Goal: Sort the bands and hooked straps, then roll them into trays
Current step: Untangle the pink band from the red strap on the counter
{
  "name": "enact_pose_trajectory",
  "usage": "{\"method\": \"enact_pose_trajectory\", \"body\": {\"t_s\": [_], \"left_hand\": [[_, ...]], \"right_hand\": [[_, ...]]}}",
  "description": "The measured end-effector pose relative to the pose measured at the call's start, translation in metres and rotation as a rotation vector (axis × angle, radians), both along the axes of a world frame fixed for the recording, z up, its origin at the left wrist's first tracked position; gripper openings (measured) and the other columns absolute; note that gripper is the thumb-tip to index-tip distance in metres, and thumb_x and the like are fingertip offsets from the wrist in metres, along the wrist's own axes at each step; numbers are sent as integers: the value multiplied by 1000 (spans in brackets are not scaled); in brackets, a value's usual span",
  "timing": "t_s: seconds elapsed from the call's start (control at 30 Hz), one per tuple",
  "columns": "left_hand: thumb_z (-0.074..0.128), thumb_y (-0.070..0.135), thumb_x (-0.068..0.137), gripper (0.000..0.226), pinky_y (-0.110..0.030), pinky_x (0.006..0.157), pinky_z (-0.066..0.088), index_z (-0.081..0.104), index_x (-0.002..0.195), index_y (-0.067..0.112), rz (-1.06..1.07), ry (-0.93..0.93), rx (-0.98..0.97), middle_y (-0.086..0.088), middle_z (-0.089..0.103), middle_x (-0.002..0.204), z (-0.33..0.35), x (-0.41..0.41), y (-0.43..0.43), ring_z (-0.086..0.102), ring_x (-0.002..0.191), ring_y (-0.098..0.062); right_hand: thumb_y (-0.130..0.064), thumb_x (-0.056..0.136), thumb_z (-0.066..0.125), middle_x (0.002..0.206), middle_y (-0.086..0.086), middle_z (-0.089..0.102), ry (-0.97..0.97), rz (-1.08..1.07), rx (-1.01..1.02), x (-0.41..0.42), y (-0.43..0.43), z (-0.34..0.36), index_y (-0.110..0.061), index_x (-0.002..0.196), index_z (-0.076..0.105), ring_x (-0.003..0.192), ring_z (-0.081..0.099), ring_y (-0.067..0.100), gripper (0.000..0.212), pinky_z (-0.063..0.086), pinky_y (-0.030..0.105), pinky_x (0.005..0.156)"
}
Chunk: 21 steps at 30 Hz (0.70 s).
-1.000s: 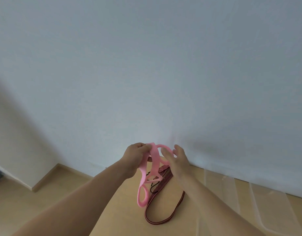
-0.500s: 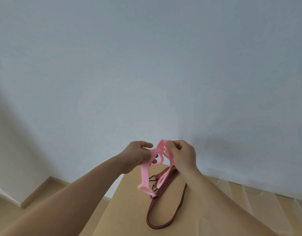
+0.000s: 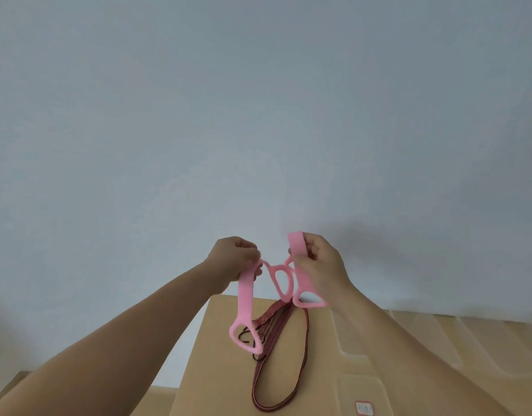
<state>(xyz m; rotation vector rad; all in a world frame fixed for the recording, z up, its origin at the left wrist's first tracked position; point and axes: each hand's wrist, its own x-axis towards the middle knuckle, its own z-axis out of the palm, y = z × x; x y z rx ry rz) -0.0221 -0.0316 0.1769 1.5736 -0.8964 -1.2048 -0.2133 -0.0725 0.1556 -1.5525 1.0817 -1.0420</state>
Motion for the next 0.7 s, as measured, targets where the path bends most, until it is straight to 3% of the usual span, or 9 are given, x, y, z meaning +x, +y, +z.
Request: {"method": "enact_pose_trajectory", "body": {"t_s": [0.1,0.23,0.37,0.43,0.5,0.57,0.7], "left_hand": [[61,-7,87,28,-35,66,59,61,114,0,-107,185,35,-21,70,94,5,-4,-3,69,70,-27],[49,-16,85,44,-33,76,57,62,119,8,-303,188,13,-16,66,99,5,-9,-4,67,79,-25],[48,-18,85,44,-30,80,57,64,120,3,-284,-5,-105,-16,67,103,0,-23,-6,67,86,-24],[51,-17,86,41,-31,78,59,64,121,0,-262,51,-149,-13,67,101,0,-28,-7,67,86,-22],[53,-13,87,37,-32,72,58,65,119,2,-259,141,-145,-10,67,99,2,-28,-7,66,83,-21],[56,-8,88,31,-37,73,57,67,116,2,-252,243,-113,-10,68,101,5,-26,-7,64,81,-24],[58,-6,90,21,-40,71,58,67,109,-7,-305,441,-62,-20,66,101,10,-25,-2,60,82,-33]], "right_hand": [[-12,91,59,95,-3,73,-25,-169,-32,-11,4,1,-27,99,69,84,65,11,21,53,27,76],[-10,89,65,89,-9,68,66,-209,-95,-25,8,4,-26,84,70,78,61,7,17,43,6,61],[-17,87,71,111,-19,47,201,-265,-228,-32,12,-1,-23,90,72,106,50,6,7,39,19,80],[-18,88,70,124,-24,44,192,-245,-227,-37,14,-3,-27,90,71,117,42,2,10,38,20,89],[-15,91,65,121,-22,57,106,-200,-152,-38,20,-5,-30,91,68,109,53,5,15,44,19,86],[-10,93,60,102,-12,69,22,-208,-108,-37,26,-10,-29,92,67,94,64,14,21,49,19,76],[-11,94,57,87,-6,68,-54,-341,-138,-31,35,-14,-30,88,65,76,60,6,22,47,14,64]]}}
